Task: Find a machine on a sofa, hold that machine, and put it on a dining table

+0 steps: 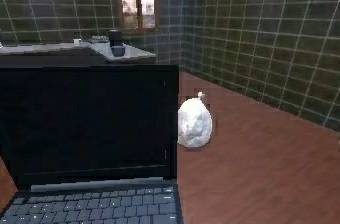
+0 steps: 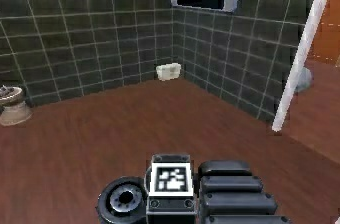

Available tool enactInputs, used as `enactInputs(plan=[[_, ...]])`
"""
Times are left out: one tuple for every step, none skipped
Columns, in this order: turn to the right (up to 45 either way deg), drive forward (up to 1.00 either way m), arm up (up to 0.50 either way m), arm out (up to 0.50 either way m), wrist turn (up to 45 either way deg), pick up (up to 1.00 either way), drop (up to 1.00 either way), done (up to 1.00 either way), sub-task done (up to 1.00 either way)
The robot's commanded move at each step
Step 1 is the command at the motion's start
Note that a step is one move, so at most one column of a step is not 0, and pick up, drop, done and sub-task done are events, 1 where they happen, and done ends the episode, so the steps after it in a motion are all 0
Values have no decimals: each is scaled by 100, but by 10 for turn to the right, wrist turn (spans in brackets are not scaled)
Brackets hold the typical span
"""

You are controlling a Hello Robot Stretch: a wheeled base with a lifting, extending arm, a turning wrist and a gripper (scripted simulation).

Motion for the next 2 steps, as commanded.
enactInputs(plan=[[-450, 0, 0, 0, 0, 0, 0, 0, 0], [-270, 0, 0, 0, 0, 0, 0, 0, 0]])
